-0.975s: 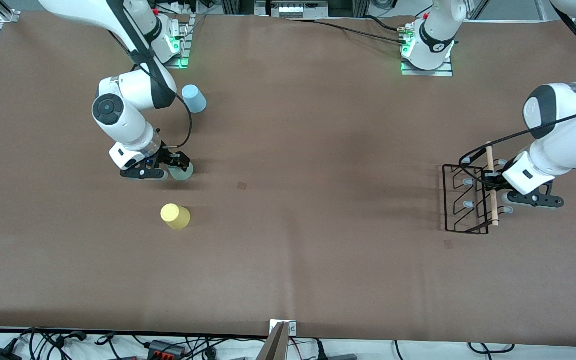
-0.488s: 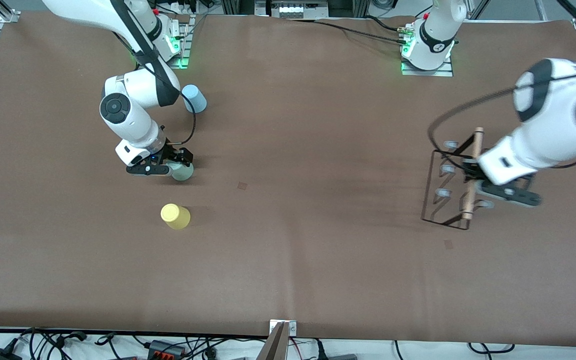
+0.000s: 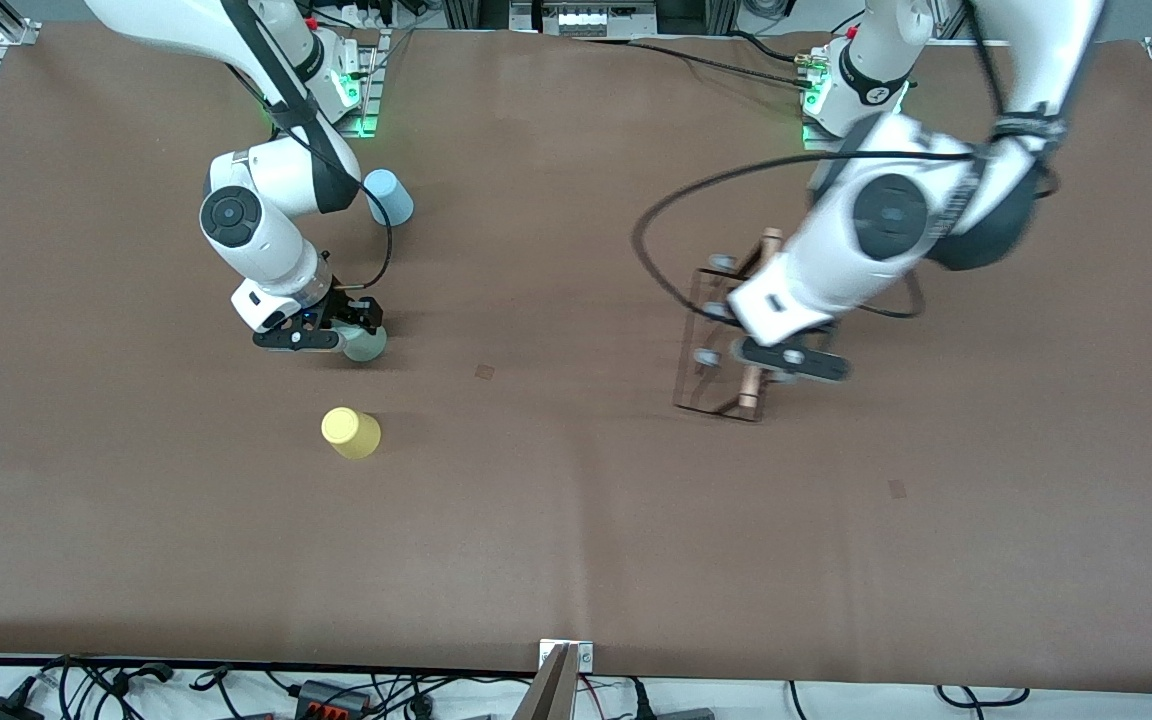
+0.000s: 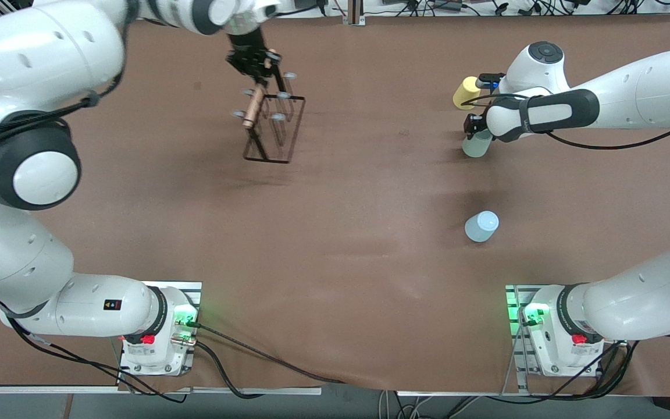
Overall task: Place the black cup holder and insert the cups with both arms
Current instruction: 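Carry the rack toward the table middle while the right gripper grasps the teal cup, then lower the rack and open the left gripper while the right gripper lifts the cup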
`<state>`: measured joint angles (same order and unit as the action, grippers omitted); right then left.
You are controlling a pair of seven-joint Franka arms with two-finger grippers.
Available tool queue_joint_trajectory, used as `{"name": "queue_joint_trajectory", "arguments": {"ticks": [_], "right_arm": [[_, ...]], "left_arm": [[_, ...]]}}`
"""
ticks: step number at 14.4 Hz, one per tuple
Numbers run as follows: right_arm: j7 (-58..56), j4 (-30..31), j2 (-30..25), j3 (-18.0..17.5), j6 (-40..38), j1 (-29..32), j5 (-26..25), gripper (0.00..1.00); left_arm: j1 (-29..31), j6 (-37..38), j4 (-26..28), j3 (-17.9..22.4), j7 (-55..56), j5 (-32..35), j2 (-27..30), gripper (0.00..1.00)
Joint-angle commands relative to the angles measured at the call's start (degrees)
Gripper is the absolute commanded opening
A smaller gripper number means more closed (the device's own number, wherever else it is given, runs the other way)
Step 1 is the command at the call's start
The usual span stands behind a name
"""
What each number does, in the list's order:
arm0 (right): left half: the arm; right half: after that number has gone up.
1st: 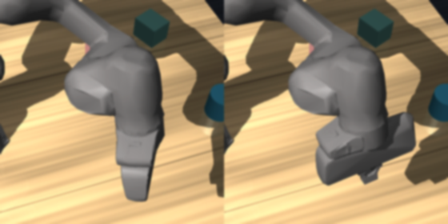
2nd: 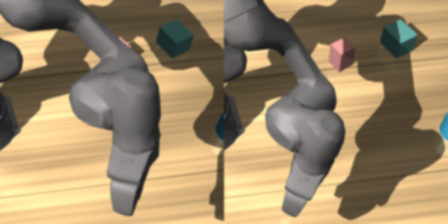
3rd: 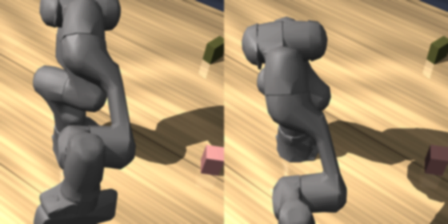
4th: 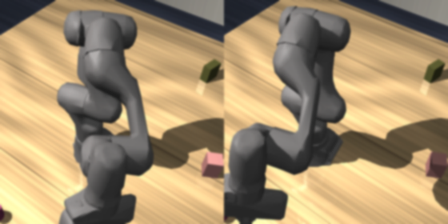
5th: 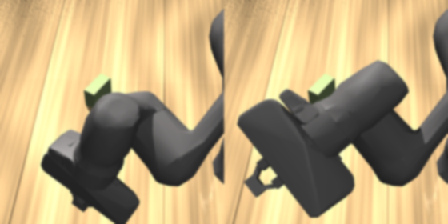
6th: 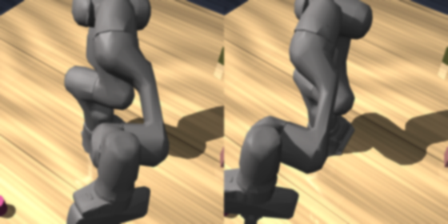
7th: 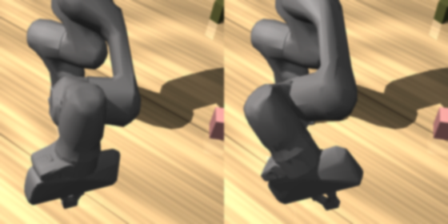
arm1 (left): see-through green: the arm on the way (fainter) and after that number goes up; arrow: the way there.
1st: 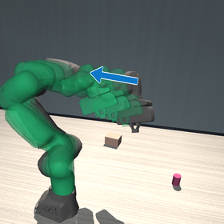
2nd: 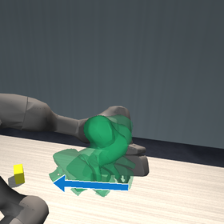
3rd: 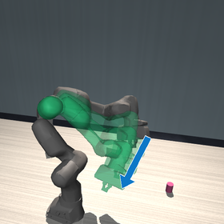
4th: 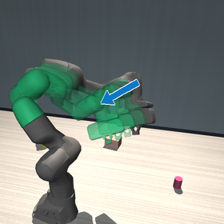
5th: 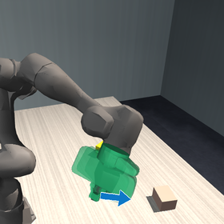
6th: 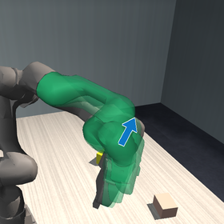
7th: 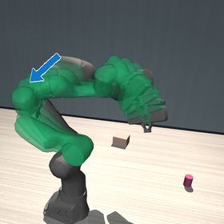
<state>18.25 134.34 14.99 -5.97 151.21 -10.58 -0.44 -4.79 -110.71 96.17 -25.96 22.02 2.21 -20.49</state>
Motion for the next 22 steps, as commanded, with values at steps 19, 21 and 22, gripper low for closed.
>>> {"name": "queue_joint_trajectory", "arguments": {"ticks": [19, 21, 22], "right_arm": [[-8.76, -17.98, -13.76, 0.17, -36.51, 5.48, 0.0, 0.13], [-8.41, -17.98, -13.67, 0.17, -36.69, 5.56, 0.27, 0.13], [-8.15, -17.98, -13.67, 0.17, -36.86, 5.39, 0.44, 0.13]], "left_arm": [[-12.7, -6.28, -4.85, -0.14, 19.46, 1.21, -7.73, 1.0], [-10.78, -4.27, -5.12, 0.12, 19.29, 1.3, -4.66, 1.0], [-8.85, -1.47, -5.29, 0.21, 18.24, 1.3, -2.56, 1.0]]}}
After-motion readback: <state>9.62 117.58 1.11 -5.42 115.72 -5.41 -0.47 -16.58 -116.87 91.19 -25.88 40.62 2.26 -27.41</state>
